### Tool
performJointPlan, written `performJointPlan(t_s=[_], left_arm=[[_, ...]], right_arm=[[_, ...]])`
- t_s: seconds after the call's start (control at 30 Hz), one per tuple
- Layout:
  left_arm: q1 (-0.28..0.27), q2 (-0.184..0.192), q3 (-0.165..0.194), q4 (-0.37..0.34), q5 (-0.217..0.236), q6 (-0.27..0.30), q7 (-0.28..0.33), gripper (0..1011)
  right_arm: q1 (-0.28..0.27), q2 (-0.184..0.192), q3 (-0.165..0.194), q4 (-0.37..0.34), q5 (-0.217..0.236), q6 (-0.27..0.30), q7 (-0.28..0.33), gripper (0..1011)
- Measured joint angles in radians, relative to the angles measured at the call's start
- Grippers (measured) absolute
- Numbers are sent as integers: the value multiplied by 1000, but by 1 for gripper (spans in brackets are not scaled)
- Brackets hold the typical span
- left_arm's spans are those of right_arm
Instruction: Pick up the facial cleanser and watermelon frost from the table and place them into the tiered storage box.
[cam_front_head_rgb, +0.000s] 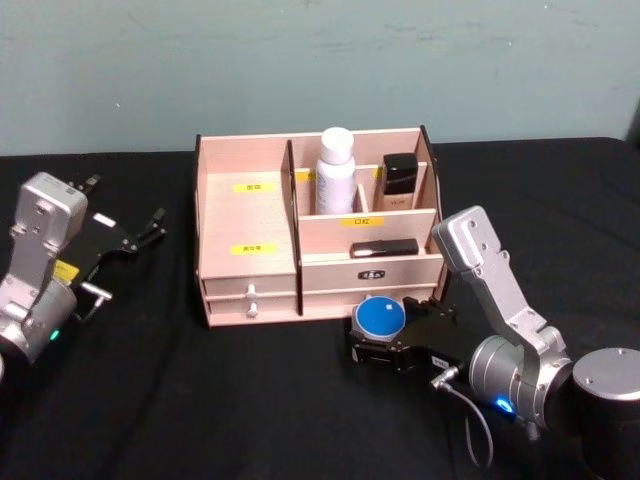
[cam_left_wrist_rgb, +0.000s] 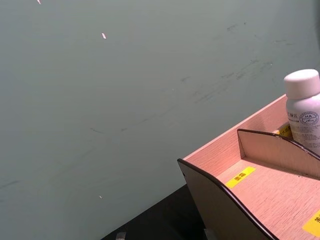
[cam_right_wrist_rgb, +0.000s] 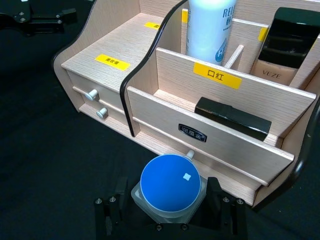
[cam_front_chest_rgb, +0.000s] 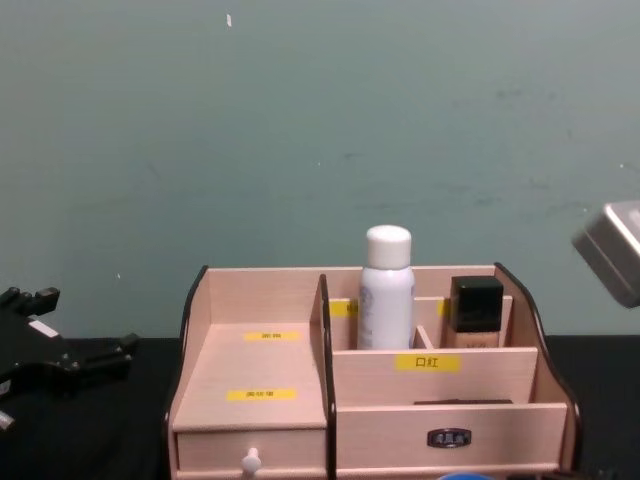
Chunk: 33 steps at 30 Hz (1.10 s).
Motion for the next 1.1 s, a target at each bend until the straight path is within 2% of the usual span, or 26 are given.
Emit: performJointPlan(t_s=[0.2,0.53,1.1], left_arm=[[0,0,0,0,0,0,0,1010],[0,0,0,0,0,0,0,1010],[0,0,0,0,0,0,0,1010]], right_arm=[[0,2,0,0,1,0,0,980],[0,3,-1,0,2,0,-1,718],[0,4,-1,-1,5,0,-1,712]])
